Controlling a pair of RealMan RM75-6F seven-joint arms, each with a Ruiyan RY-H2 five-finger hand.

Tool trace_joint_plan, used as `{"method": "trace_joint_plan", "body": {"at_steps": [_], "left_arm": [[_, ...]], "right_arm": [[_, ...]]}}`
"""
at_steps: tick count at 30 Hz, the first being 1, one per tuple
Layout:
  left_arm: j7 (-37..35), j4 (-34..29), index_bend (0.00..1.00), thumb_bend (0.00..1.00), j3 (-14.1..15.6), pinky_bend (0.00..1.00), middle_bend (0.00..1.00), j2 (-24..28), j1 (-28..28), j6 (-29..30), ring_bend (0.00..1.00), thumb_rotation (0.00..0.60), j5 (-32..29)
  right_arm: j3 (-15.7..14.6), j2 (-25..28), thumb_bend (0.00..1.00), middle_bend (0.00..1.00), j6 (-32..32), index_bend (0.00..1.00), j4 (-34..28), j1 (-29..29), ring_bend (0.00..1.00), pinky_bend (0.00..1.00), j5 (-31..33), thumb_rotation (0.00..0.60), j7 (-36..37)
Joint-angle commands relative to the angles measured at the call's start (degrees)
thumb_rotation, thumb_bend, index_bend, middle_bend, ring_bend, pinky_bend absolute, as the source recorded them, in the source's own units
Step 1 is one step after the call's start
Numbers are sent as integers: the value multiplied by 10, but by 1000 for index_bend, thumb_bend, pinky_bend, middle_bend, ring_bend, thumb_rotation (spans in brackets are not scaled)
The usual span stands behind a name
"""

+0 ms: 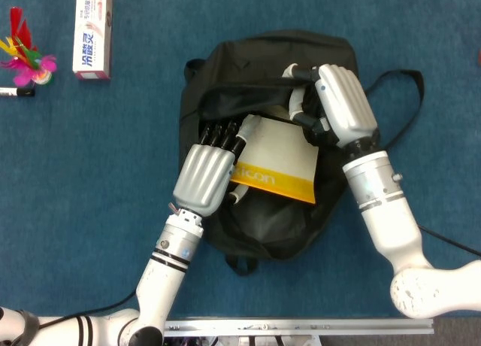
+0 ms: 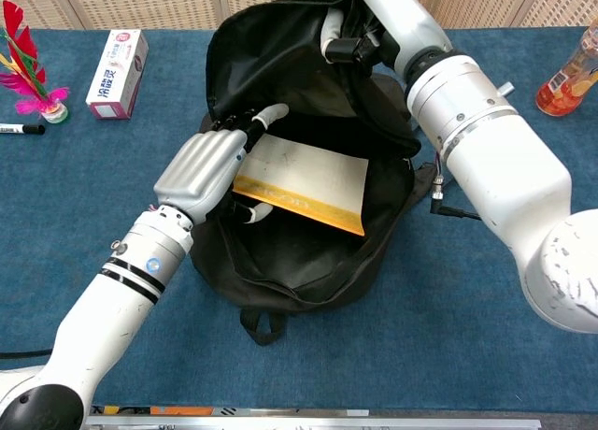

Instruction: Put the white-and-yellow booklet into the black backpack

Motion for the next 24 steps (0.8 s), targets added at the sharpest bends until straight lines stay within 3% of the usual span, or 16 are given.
{"method": "trace_joint_plan", "body": {"at_steps": [1,7,12,17,24], "left_arm": [[22,6,0,173,-2,0,0,-8,-2,3,0,600,-4],[80,8,0,141,2,0,0,-6,-6,1,0,600,-12],[172,-40,0,141,11,0,0,19,-6,-4,0,600,-48],[250,-102,0,142,5,0,0,40,-12,-5,0,600,-99],[337,-131,0,141,-18,0,0,35,-43,-2,0,600,-154]], "right_arm": [[-3,2,799,600,-1,660,-1,-1,530,806,-1,600,0],[-9,8,799,600,-4,660,1,-3,530,806,-4,600,1],[-16,12,799,600,-10,660,2,-6,530,806,-10,600,8],[-19,16,798,600,-13,660,2,-9,530,806,-14,600,14],[-26,19,797,600,-16,659,1,-12,530,806,-19,600,20]]}}
